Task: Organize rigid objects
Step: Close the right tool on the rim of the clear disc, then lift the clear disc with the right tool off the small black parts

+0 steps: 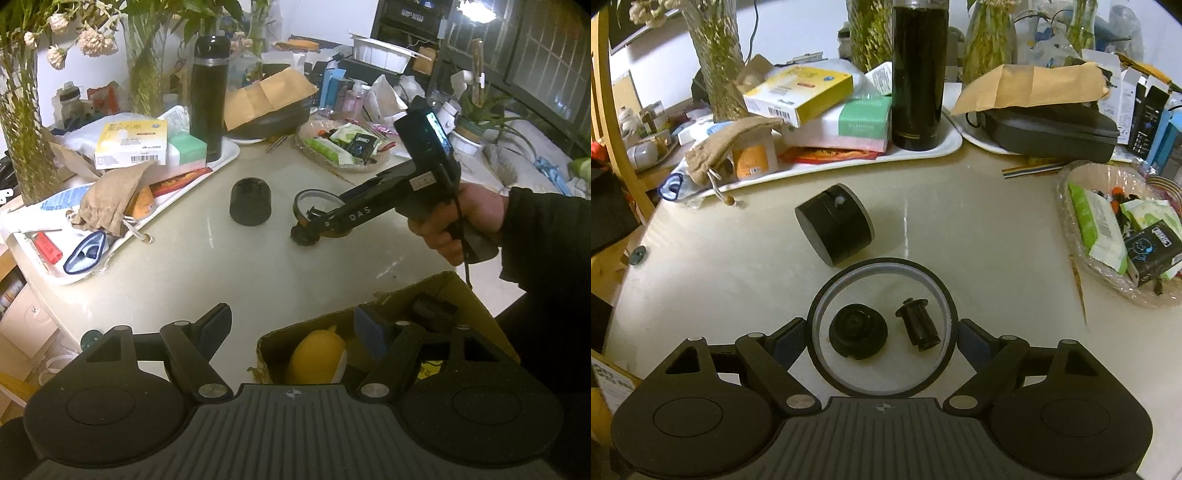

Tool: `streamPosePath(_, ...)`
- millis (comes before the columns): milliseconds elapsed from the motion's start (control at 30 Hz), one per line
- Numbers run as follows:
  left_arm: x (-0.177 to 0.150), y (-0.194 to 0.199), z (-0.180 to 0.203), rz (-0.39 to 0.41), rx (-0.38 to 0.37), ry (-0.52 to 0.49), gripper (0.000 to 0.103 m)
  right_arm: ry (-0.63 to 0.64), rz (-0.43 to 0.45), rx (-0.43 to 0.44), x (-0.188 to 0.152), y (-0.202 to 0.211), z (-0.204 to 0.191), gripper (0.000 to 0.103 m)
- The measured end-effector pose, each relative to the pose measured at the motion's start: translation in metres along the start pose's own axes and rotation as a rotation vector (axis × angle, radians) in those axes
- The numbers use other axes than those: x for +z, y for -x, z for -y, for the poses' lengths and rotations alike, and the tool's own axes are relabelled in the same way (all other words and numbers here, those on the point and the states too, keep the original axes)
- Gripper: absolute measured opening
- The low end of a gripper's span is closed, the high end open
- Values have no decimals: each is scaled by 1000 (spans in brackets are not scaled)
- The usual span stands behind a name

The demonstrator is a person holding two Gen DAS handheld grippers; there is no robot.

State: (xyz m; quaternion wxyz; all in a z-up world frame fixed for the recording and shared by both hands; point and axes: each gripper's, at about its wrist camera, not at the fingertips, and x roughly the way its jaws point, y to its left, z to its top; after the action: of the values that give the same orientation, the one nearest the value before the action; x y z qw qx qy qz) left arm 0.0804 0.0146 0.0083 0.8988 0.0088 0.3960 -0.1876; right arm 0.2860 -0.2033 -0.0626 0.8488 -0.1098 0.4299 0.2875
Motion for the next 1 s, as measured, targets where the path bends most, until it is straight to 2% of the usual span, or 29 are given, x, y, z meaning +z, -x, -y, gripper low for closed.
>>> streamPosePath(567,10,0,4,23,17,-38,73,-43,62,-36,-19,65,-4,88)
streamPosePath(1000,21,-8,8,35,19,-77,73,-150,115,-50,-53,128,-10,88)
